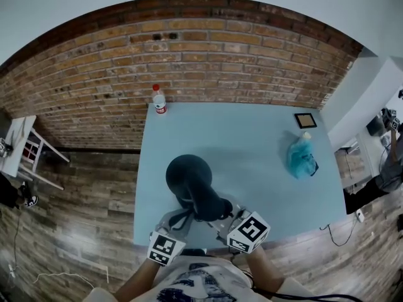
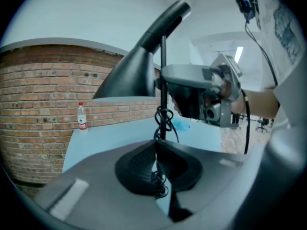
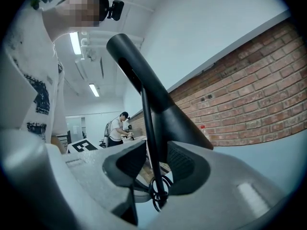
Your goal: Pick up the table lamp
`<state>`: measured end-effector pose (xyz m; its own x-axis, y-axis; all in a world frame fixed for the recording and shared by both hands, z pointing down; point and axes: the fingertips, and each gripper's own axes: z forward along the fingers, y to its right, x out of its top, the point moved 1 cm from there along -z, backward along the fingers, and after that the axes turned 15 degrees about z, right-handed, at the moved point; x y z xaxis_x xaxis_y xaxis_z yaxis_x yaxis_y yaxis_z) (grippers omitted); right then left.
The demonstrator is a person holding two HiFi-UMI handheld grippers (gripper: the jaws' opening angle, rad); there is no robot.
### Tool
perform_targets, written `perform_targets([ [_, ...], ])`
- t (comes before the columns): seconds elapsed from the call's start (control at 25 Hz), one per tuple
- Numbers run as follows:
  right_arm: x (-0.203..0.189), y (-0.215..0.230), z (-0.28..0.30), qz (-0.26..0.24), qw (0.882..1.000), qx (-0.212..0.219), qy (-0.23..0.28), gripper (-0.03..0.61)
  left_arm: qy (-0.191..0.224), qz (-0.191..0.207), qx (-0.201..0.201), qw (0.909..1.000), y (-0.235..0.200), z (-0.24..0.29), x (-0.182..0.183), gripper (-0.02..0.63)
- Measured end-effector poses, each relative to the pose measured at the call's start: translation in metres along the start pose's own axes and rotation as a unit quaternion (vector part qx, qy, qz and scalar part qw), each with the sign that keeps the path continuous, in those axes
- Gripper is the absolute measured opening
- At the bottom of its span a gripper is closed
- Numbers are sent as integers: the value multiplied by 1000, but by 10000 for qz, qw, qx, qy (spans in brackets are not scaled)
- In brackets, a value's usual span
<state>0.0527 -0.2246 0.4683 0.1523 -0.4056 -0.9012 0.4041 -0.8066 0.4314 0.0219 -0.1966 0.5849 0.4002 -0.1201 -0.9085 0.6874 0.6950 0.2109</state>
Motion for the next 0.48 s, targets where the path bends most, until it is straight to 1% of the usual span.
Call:
perform_targets([
  [0.08,1,-1,1,-24,10000,57,-19,108,8,-26,7,10000,-1,0,0,-8],
  [0.2,2,-3,2,-56,9999,146,-58,101,-36,-46,-24,10000,1,-1,-2,-8],
  [0.32,1,-4,3,-47,9997,241,-69,70,-158,-65,-122,9998,7,2,-11,-8],
  [0.48,1,-6,4,-45,9995,306,-75,57,-306,-158,-349,9988,15,9,-22,0],
])
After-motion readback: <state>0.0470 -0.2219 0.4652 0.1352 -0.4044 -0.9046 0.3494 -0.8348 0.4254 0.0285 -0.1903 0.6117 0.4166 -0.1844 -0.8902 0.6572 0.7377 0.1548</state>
